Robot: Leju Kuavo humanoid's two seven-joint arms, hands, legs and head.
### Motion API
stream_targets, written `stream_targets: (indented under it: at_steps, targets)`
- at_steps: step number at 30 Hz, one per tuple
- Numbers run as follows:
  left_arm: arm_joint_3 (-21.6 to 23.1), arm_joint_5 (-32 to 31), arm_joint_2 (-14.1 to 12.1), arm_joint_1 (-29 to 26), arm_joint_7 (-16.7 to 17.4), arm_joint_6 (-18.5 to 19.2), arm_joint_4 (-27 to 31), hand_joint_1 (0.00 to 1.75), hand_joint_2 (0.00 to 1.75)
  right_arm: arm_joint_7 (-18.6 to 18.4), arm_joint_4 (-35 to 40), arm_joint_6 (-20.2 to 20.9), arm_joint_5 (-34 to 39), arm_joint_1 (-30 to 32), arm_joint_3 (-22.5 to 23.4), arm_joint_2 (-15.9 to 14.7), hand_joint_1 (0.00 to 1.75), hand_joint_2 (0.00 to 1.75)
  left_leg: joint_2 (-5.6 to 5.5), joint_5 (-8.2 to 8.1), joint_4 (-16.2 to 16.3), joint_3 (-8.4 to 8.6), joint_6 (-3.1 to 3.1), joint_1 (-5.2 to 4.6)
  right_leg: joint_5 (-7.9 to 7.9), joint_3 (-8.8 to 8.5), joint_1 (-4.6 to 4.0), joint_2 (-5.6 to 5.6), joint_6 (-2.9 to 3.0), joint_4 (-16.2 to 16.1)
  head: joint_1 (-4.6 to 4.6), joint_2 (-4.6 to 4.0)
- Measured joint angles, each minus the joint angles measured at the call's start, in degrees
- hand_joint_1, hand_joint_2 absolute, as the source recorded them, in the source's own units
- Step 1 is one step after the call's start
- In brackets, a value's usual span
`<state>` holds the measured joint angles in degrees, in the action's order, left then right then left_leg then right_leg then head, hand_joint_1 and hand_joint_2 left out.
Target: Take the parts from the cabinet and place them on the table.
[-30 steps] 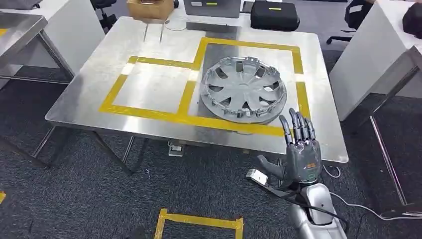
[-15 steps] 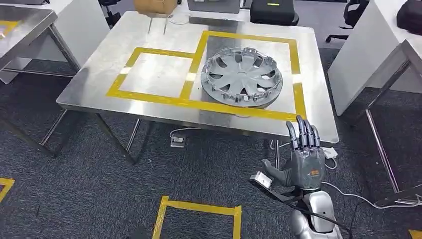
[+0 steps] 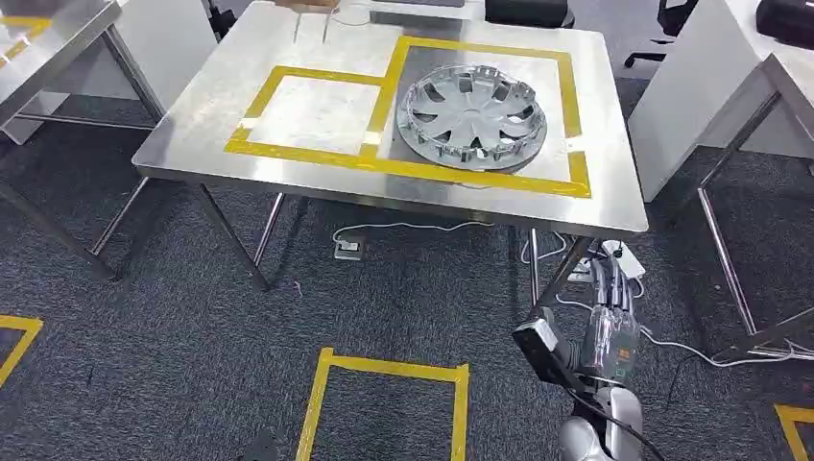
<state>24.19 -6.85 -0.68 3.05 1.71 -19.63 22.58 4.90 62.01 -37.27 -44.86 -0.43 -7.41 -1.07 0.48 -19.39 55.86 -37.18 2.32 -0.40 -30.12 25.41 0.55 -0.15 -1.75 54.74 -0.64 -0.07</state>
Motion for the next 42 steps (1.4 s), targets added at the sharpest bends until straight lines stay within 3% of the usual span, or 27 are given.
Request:
stream_targets:
  at_steps: [2,3,5,7,8,9,10,12,13,14,15,18,20,22,23,25,27,28,29,30,32,33,34,36,38,40,42]
  targets:
    - [0.0,1.2,-0.3,0.3,-0.4,0.4,-0.5,0.0,0.0,-0.3,-5.8,1.8,9.4,-1.1,0.0,0.4,0.0,0.0,0.05,1.1,-0.1,-0.16,-0.77,0.35,0.75,0.85,-0.41,0.1,0.57,-0.1,0.37,0.0]
    - [0.0,1.9,-0.7,0.3,-0.5,0.4,-0.9,0.0,0.0,-0.8,-8.6,3.6,13.7,-1.7,0.0,0.9,0.0,0.0,-0.16,1.26,-0.2,-0.56,-1.13,0.23,1.57,1.2,0.2,0.07,1.16,-0.4,0.51,0.0]
    - [-0.1,3.8,-0.8,0.4,-0.7,0.2,-1.7,0.0,0.0,-1.4,-15.2,7.7,19.5,-3.6,0.2,1.8,0.0,0.0,-0.48,-5.15,3.7,-2.0,-2.04,0.8,3.05,2.68,0.51,-0.06,2.12,-0.4,0.33,0.0]
    - [-0.5,5.8,-1.0,0.4,-1.3,-0.5,-2.5,0.0,0.0,-2.4,-20.4,10.1,20.5,-4.9,0.0,2.7,0.0,0.0,-0.52,-11.93,12.7,-4.11,-2.85,1.01,4.46,4.22,0.47,-0.06,2.26,-0.3,0.27,0.0]
    - [-0.8,6.8,-1.0,0.4,-1.7,-0.8,-2.9,0.0,0.0,-3.0,-22.4,11.2,20.6,-5.3,-0.2,2.9,0.0,0.0,-0.53,-13.45,17.0,-4.96,-3.08,1.06,5.13,5.02,0.46,-0.09,2.2,-0.2,0.27,0.0]
    - [-0.9,7.2,-1.0,0.3,-1.8,-0.9,-3.0,0.0,0.0,-3.3,-23.1,11.6,20.6,-5.3,-0.3,2.9,0.0,0.0,-0.52,-13.38,19.6,-4.96,-3.25,1.14,5.78,6.07,0.47,-0.21,2.12,-0.1,0.24,0.0]
    - [-1.1,8.2,-1.0,0.1,-2.4,-1.1,-3.3,0.0,0.0,-4.0,-24.6,12.4,20.6,-5.4,-0.6,3.1,0.0,0.0,-0.52,-11.54,19.9,-3.93,-3.43,1.31,6.43,7.17,0.49,-0.28,1.87,0.2,0.24,0.0]
    - [-1.9,10.1,-1.0,-0.5,-3.7,-1.1,-3.9,0.0,0.0,-5.9,-27.5,14.3,20.2,-6.9,-1.4,3.4,0.0,0.0,-0.52,-6.65,12.7,2.46,-3.22,1.59,7.27,9.13,0.54,-0.25,1.38,1.0,0.24,0.0]
    - [-2.4,11.1,-1.1,-0.8,-4.4,-1.0,-4.2,0.0,0.0,-7.1,-29.3,15.6,20.1,-7.8,-2.1,3.5,0.0,0.0,-0.55,-6.93,6.9,6.75,-2.91,1.61,7.62,9.6,0.54,-0.16,1.21,1.5,0.27,0.0]
    - [-2.8,11.8,-1.2,-1.0,-5.0,-0.9,-4.5,0.0,0.0,-8.1,-30.4,16.5,20.0,-8.2,-2.6,3.5,0.0,0.0,-0.62,-10.06,1.9,10.03,-2.46,1.35,7.97,9.95,0.19,-0.14,0.7,1.6,0.31,0.0]
    - [-3.1,12.3,-1.3,-1.2,-5.5,-0.9,-4.7,0.0,0.0,-8.8,-31.5,17.4,20.0,-8.6,-3.0,3.6,0.0,0.0,-0.61,-10.64,0.0,10.67,-1.92,1.21,8.39,9.98,0.19,-0.25,0.27,1.6,0.57,0.0]
    - [-3.3,12.0,-1.6,-1.8,-4.9,0.2,-5.8,0.0,0.0,-10.0,-35.5,18.7,23.5,-9.5,-3.5,3.3,0.0,0.0,-0.47,-8.97,0.0,9.06,-0.38,0.67,10.04,10.39,0.21,-0.4,-1.23,0.9,0.48,0.0]
    - [-2.9,10.6,-1.7,-1.1,-3.4,0.5,-5.8,0.0,0.0,-9.9,-37.2,18.4,26.9,-9.3,-3.5,2.7,0.0,0.0,-0.32,-7.49,-0.2,8.17,0.84,0.97,5.61,12.06,0.5,-0.27,-0.31,4.3,0.59,0.0]
    - [-1.5,8.8,-1.9,-0.1,-0.7,1.5,-5.5,0.0,0.0,-9.5,-38.9,18.2,30.3,-9.1,-2.8,1.9,0.0,0.0,-0.47,-6.1,-0.1,6.34,1.2,0.69,-0.36,14.93,0.48,-0.1,0.4,13.6,0.66,0.0]
    - [-0.7,8.1,-1.8,0.6,0.5,1.8,-5.3,0.0,0.0,-9.3,-39.7,18.2,31.5,-8.8,-2.4,1.5,0.0,0.0,-0.47,-5.43,0.0,5.42,1.29,0.51,-1.84,15.87,0.48,-0.05,0.21,18.0,0.7,0.0]
    - [0.7,7.2,-1.7,1.8,2.6,2.5,-5.0,0.0,0.0,-9.4,-41.2,18.3,33.2,-8.0,-1.8,0.9,0.0,0.0,-0.47,-4.35,0.2,3.82,1.28,0.24,-0.7,14.68,0.47,-0.04,-0.92,19.9,0.66,0.0]
    - [1.9,6.6,-1.5,2.8,4.2,2.8,-5.0,0.0,0.0,-10.2,-42.4,18.8,34.6,-7.3,-1.2,0.4,0.0,0.0,-0.47,-3.36,0.5,2.34,1.11,0.05,2.46,9.01,0.44,-0.05,-1.74,12.6,0.68,0.0]
    - [2.5,6.3,-1.4,3.3,4.7,3.1,-5.0,0.0,0.0,-10.6,-42.9,18.9,35.2,-7.2,-0.8,0.0,0.0,0.0,-0.45,-2.81,0.5,1.84,0.92,-0.03,2.85,4.78,0.31,-0.07,-1.3,6.4,0.68,0.0]
    - [2.9,6.2,-1.2,3.6,5.0,3.2,-5.0,0.0,0.0,-10.8,-43.2,19.1,35.3,-7.3,-0.5,-0.1,0.0,0.0,-0.23,-2.4,0.6,1.31,0.64,-0.3,0.88,1.48,-0.02,-0.18,-0.31,1.4,0.7,0.0]
    - [3.2,6.2,-1.1,3.9,5.1,3.2,-5.0,0.0,0.0,-10.8,-43.5,19.2,35.4,-7.2,-0.4,-0.2,0.0,0.0,0.09,-1.77,0.5,1.17,0.36,-0.1,0.82,0.95,-0.16,-0.1,-0.02,-0.2,0.4,0.02]
    - [3.9,6.1,-1.0,4.2,5.1,3.2,-5.0,0.0,0.0,-11.1,-44.4,19.3,35.7,-7.0,-0.1,-0.4,0.0,0.0,0.17,-0.64,0.1,1.01,-0.34,0.34,1.74,1.65,-0.71,0.05,0.08,0.1,1.05,0.0]
    - [4.2,6.1,-1.0,4.2,5.2,3.3,-5.0,0.0,0.0,-11.4,-44.7,19.5,36.1,-6.8,0.1,-0.5,0.0,0.0,0.09,-0.09,0.0,0.89,-0.73,0.14,2.41,2.54,-0.51,0.0,0.64,-0.4,1.03,0.0]
    - [4.3,5.8,-1.0,4.3,5.3,3.4,-5.0,0.0,0.0,-11.4,-45.0,19.9,36.4,-6.8,0.2,-0.3,0.0,0.0,-0.13,-1.38,0.6,0.33,-0.95,0.37,3.2,2.18,0.58,-0.15,1.17,-0.8,1.05,0.0]
    - [4.9,5.5,-1.0,4.5,5.5,3.7,-5.0,0.0,0.0,-11.5,-45.2,20.6,37.3,-6.8,0.5,-0.3,0.0,0.0,-0.38,-8.03,6.2,-1.37,-1.6,0.67,4.38,3.56,0.5,-0.16,2.1,-0.6,0.68,0.0]
    - [5.3,5.1,-1.2,5.1,5.8,4.0,-5.0,0.0,0.0,-11.6,-45.4,21.2,38.2,-6.8,0.9,-0.3,0.0,0.0,-0.45,-13.59,16.1,-3.66,-2.41,1.14,5.58,5.17,0.49,-0.21,1.97,-0.4,0.68,0.0]
    - [5.7,4.9,-1.2,5.7,6.1,4.4,-5.0,0.0,0.0,-12.0,-45.4,22.0,38.7,-6.9,1.1,-0.2,0.0,0.0,-0.43,-12.46,19.5,-3.04,-2.95,1.62,6.72,6.87,0.64,-0.24,1.55,-0.1,0.64,0.0]
    - [6.0,4.7,-1.3,6.3,6.3,4.6,-5.0,0.0,0.0,-12.0,-45.5,22.5,39.2,-7.0,1.2,-0.1,0.0,0.0,-0.44,-8.17,13.8,1.92,-3.36,2.07,7.56,8.53,0.98,-0.2,0.93,0.6,0.64,0.0]
